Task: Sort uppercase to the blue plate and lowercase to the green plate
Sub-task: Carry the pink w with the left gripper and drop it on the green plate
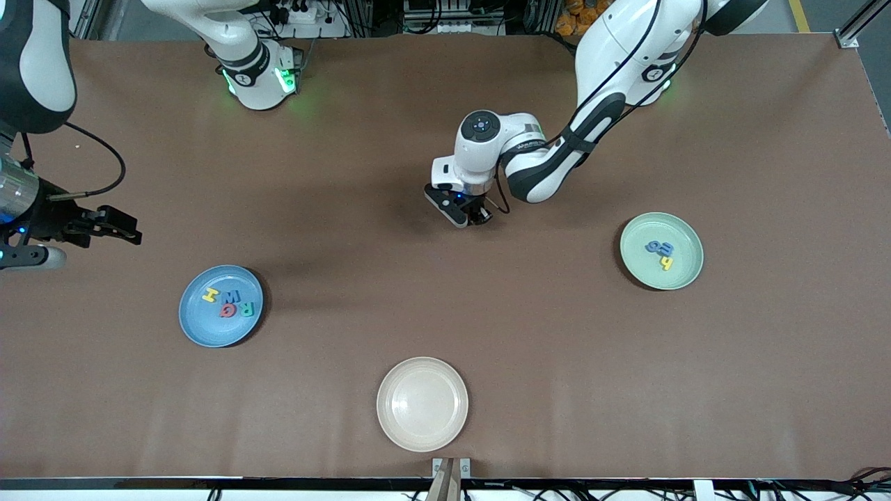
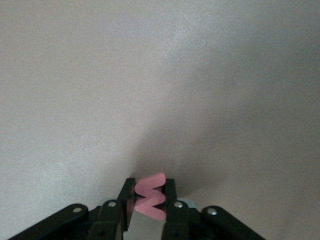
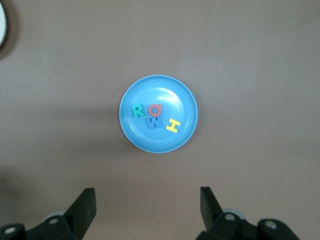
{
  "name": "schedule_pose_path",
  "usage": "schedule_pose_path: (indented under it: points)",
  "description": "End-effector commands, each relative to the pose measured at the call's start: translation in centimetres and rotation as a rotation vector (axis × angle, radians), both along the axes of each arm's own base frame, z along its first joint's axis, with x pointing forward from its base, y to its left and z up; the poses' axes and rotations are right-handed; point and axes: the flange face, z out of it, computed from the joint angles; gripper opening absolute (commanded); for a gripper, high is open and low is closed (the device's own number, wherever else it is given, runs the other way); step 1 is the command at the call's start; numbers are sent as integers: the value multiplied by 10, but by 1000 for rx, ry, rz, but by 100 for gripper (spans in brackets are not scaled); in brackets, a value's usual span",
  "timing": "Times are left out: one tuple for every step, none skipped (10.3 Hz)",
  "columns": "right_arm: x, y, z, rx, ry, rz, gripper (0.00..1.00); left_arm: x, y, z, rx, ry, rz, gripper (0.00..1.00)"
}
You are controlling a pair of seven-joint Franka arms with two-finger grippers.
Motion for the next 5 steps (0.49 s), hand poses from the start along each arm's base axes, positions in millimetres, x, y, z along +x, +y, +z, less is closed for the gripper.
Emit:
schedule_pose_path:
  points:
    - [-10, -4, 27, 22, -29, 2, 100, 11, 6, -1, 30, -15, -32, 19]
    - [-14, -5, 32, 24, -35, -1, 100, 15, 9, 4, 39, -22, -34, 15]
    - [-17, -6, 37, 27, -41, -4, 100, 19, 13, 8, 47, -26, -29, 11]
    - [-21, -5, 41, 30, -47, 2, 100, 27, 20, 11, 57, -28, -21, 5]
    - [-25, -4, 47, 32, -56, 7, 100, 34, 27, 16, 71, -34, -23, 0]
